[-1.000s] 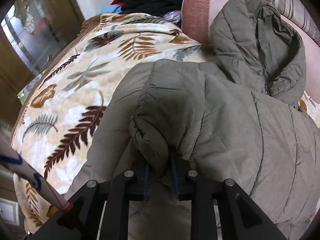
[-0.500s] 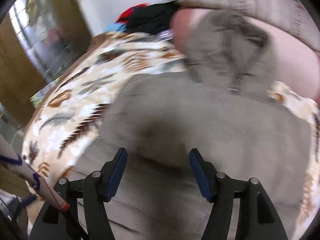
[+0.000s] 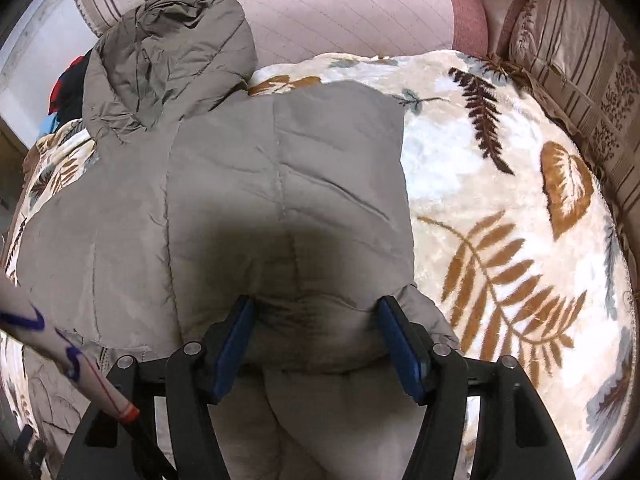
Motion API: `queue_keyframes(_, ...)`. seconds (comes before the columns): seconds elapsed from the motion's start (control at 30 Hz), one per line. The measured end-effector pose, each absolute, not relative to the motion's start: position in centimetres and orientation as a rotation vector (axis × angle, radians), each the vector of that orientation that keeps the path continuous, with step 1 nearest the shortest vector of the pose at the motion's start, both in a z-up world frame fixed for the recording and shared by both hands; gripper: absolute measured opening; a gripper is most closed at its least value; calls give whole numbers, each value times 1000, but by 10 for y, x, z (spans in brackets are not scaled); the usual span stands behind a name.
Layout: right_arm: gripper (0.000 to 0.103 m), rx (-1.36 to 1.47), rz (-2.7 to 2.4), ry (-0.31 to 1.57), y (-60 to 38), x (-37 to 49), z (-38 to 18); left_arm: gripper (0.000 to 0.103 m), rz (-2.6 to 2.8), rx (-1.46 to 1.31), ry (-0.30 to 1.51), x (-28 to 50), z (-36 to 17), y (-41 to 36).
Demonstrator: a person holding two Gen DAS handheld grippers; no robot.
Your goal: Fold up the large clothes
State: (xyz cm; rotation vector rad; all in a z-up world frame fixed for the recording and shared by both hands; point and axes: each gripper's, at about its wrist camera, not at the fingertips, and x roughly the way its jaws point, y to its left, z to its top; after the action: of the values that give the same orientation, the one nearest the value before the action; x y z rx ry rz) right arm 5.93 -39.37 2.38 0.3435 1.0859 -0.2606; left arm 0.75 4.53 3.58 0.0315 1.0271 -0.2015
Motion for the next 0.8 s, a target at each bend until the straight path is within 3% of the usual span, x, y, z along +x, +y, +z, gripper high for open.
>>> queue_keyframes(0.27,70,370,-81,979,-352,83,108,75,-261,9,969,53,47,28)
queue_keyframes(0.57,71,356,-97,1017,-299,217,121,75,-309,-49,931,111,24,26)
queue_keyframes(0.8,88,435,-128,938,-278,348,146,75,-344,-109,941,130,2,50)
